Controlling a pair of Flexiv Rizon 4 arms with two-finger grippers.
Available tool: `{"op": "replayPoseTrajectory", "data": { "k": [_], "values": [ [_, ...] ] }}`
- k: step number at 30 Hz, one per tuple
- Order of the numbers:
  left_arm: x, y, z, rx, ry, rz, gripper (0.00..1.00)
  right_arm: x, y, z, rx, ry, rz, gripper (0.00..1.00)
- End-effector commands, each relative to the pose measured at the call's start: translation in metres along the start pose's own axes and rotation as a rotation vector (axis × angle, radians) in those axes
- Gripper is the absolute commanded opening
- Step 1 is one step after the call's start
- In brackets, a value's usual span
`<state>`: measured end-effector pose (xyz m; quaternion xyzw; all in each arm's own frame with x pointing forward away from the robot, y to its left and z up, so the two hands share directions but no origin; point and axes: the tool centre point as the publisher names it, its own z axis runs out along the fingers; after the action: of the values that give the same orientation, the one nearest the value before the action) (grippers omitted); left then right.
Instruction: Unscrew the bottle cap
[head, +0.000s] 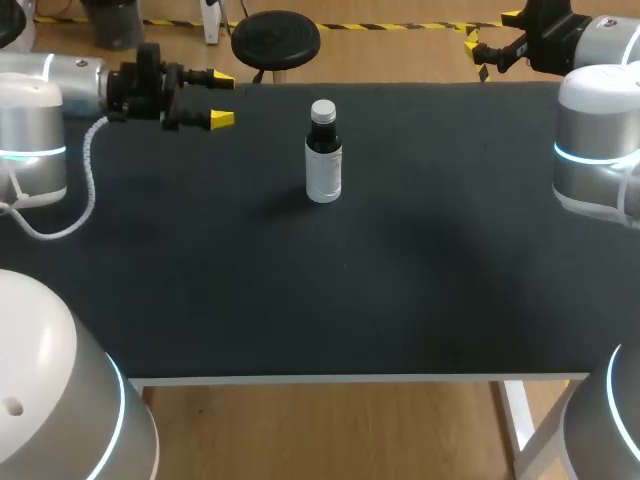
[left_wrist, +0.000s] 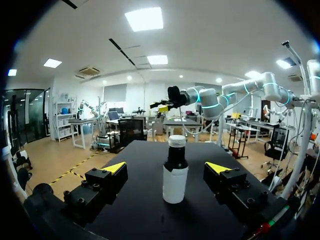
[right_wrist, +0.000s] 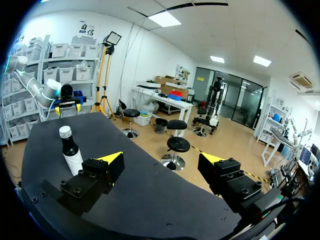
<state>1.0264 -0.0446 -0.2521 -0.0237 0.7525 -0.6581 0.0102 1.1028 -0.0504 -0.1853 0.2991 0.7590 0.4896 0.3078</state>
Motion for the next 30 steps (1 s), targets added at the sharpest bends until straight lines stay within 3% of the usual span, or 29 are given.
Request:
{"op": "replayPoseTrajectory", "data": {
  "k": [1, 13, 30],
  "values": [
    [-0.002, 0.005, 0.018, -0.029, 0.011, -0.016, 1.00, -0.001, 0.000, 0.000, 0.000, 0.002, 0.000, 1.00],
    [0.000, 0.001, 0.046, -0.019, 0.045, -0.032, 1.00, -0.001, 0.000, 0.000, 0.000, 0.002, 0.000, 1.00],
    [-0.001, 0.002, 0.047, -0.023, 0.029, -0.047, 1.00, -0.001, 0.000, 0.000, 0.000, 0.002, 0.000, 1.00]
  ]
}}
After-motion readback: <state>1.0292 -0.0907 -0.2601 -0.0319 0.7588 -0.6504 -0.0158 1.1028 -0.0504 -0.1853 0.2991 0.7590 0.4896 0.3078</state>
